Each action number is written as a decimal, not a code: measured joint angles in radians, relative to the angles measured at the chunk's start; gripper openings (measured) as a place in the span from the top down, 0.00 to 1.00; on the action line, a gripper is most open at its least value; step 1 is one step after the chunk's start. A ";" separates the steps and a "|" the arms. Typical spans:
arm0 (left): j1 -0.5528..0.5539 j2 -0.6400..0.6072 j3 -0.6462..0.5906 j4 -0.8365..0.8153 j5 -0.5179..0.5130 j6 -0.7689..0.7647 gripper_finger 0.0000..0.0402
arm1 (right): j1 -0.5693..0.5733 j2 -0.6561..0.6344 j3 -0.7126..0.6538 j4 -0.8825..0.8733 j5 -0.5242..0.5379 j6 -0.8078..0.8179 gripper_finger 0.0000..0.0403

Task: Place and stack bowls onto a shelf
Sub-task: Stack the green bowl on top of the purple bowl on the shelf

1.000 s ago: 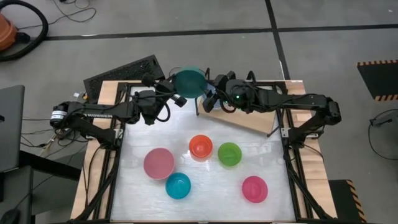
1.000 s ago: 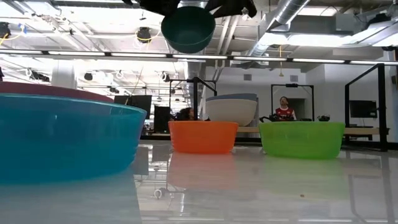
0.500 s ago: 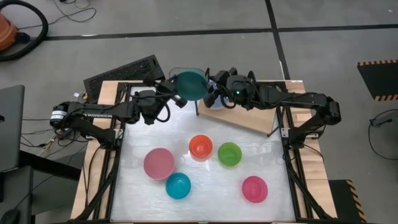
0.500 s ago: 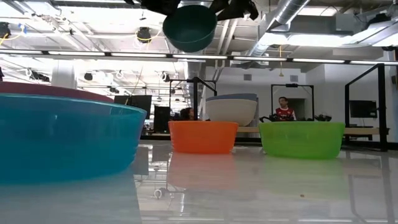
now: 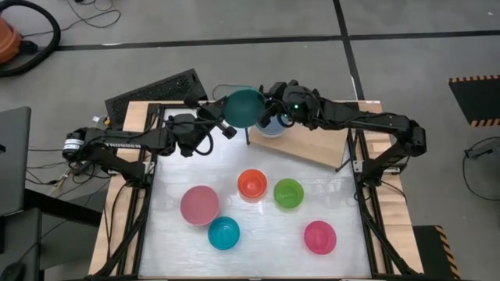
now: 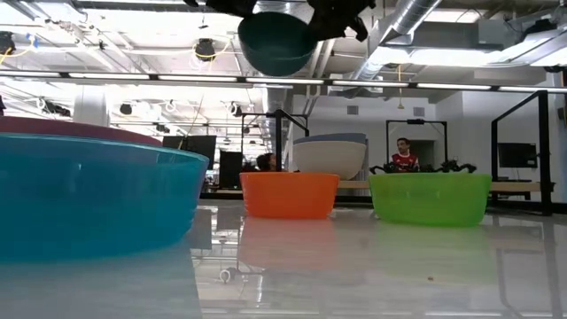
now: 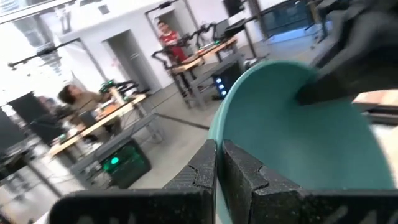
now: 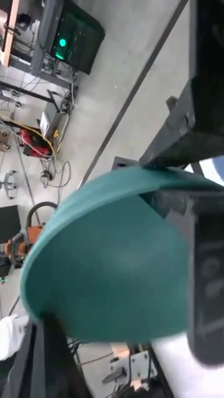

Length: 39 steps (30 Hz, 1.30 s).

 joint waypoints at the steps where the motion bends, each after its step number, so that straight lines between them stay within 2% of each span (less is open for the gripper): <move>1: -0.001 0.000 0.000 0.004 0.011 -0.001 1.00 | -0.001 0.003 0.000 -0.006 -0.001 0.000 0.87; 3: -0.002 -0.002 0.001 0.002 0.070 -0.001 1.00 | -0.001 0.016 -0.001 -0.020 0.001 0.005 0.94; 7: 0.001 -0.003 0.001 -0.003 0.186 0.017 1.00 | -0.003 0.013 -0.002 -0.042 -0.016 0.032 0.94; 13: 0.010 -0.002 0.001 -0.007 0.176 0.018 0.94 | 0.010 0.014 -0.002 -0.053 -0.010 0.040 0.94; 20: 0.009 -0.003 0.002 -0.010 0.165 0.018 0.74 | 0.011 0.013 -0.002 -0.050 -0.008 0.024 0.94; 24: -0.013 -0.013 0.058 -0.020 0.091 0.018 0.64 | -0.012 0.012 0.047 -0.097 -0.019 0.019 0.94; 28: -0.039 -0.035 0.127 -0.018 0.061 0.045 0.59 | -0.074 0.006 0.157 -0.216 -0.028 0.019 0.94; 32: -0.062 -0.050 0.178 -0.059 0.023 0.066 0.58 | -0.172 0.008 0.266 -0.379 -0.032 0.035 0.94; 36: -0.084 -0.073 0.193 -0.092 -0.029 0.062 0.58 | -0.298 0.007 0.347 -0.520 -0.139 0.072 0.94; 39: -0.102 -0.088 0.193 -0.108 -0.050 0.036 0.58 | -0.391 0.008 0.355 -0.571 -0.241 0.090 0.94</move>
